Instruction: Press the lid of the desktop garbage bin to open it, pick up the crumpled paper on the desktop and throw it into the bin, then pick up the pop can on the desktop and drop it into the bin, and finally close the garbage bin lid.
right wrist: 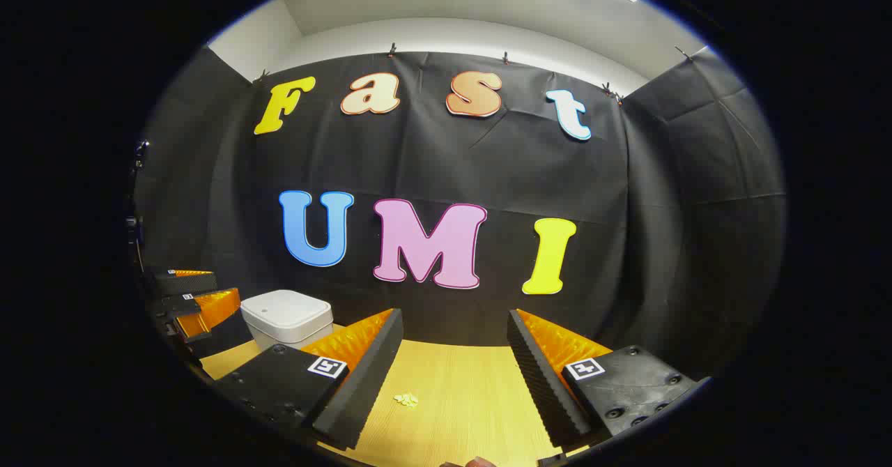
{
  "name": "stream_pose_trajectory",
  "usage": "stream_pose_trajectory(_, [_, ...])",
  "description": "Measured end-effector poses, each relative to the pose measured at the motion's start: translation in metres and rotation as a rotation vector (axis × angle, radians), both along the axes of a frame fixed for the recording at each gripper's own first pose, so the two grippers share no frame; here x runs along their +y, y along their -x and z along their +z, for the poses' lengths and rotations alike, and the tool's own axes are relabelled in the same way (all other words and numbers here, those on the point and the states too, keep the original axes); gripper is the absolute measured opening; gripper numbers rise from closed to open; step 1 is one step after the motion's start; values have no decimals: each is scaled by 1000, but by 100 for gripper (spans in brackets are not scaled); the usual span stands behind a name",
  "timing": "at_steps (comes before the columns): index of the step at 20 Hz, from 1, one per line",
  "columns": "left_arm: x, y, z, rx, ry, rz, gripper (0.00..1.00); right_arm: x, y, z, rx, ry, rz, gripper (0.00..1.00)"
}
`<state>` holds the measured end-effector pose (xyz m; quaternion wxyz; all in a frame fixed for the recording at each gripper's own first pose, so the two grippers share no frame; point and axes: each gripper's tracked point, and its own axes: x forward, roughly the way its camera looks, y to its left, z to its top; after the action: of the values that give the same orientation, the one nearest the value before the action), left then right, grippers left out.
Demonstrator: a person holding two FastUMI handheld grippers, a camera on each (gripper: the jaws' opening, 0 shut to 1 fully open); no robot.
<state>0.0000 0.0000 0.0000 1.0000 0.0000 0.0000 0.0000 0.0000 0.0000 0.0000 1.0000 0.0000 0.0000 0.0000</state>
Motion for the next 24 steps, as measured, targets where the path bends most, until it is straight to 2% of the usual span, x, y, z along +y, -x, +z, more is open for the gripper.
stream_pose_trajectory(12, [5,-8,-5,12,9,-8,95,-2,-13,-4,5,-1,-7,98])
stream_pose_trajectory(17, [7,-12,-10,27,9,-1,90,-5,-17,-10,14,-4,-10,98])
stream_pose_trajectory(24, [32,-35,-26,53,-5,-28,90,-7,-24,-14,20,-20,-19,97])
